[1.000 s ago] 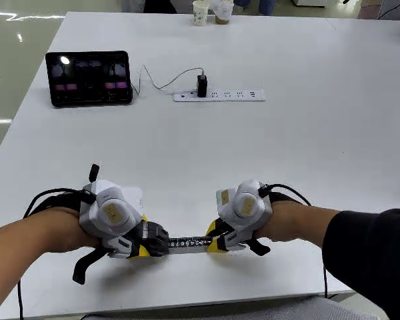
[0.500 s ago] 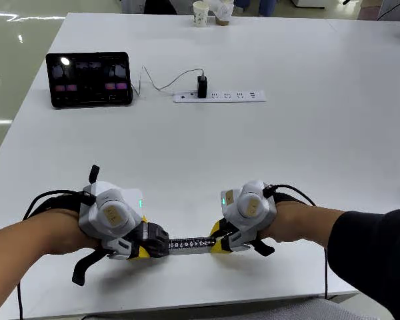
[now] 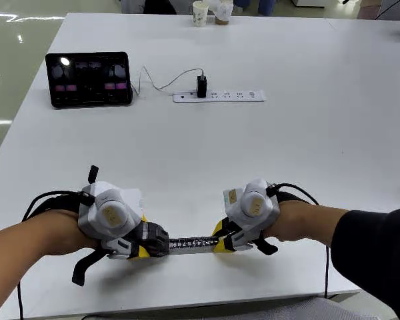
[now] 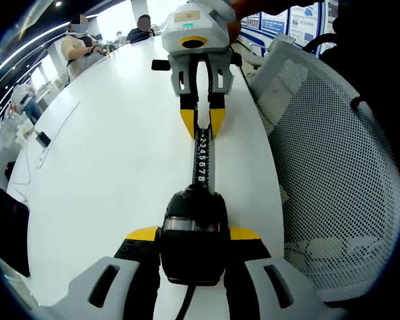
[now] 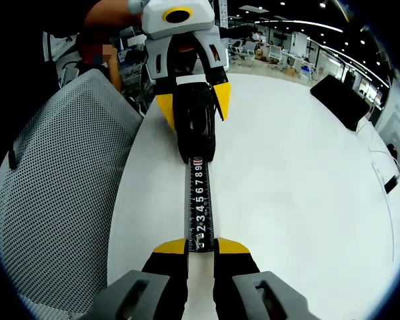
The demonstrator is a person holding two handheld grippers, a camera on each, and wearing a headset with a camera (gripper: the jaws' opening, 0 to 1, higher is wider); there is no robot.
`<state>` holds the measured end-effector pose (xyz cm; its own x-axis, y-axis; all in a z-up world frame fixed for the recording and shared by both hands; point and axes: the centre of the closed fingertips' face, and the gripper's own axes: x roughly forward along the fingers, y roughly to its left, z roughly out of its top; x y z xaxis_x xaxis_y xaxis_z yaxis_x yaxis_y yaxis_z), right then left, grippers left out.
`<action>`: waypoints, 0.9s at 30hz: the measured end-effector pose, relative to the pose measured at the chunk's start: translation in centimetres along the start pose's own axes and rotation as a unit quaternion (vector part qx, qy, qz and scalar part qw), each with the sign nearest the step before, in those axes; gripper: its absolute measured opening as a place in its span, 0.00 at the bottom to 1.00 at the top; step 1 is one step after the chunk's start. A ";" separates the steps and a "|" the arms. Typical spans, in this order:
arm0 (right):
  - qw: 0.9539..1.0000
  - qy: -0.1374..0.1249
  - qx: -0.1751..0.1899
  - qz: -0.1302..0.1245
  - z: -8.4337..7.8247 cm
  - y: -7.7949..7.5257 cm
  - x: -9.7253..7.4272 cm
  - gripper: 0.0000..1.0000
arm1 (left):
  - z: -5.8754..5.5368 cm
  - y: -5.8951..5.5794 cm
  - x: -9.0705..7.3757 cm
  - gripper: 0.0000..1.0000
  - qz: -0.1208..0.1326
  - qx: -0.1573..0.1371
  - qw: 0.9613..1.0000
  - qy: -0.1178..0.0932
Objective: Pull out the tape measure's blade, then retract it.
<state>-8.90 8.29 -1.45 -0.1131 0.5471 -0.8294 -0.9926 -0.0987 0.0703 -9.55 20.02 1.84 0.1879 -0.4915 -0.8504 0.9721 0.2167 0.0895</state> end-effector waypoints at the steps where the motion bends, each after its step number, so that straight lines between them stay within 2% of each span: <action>1: 1.000 0.000 0.000 0.000 0.0 0.0 0.0 0.10 | 0.0 0.0 0.0 0.31 0.000 0.000 1.000 0.000; 8: 1.000 0.001 -0.010 -0.001 -0.3 0.0 -0.1 0.10 | 0.0 0.0 0.0 0.31 0.001 0.001 1.000 0.000; 27: 1.000 0.005 -0.009 0.001 -1.4 0.1 -0.8 0.10 | 0.0 0.0 0.0 0.31 0.003 0.000 1.000 -0.001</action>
<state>-8.88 6.71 -1.53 -0.1152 0.5390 -0.8344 -0.9914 -0.1145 0.0628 -9.51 20.02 1.83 0.1930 -0.4918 -0.8491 0.9712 0.2192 0.0938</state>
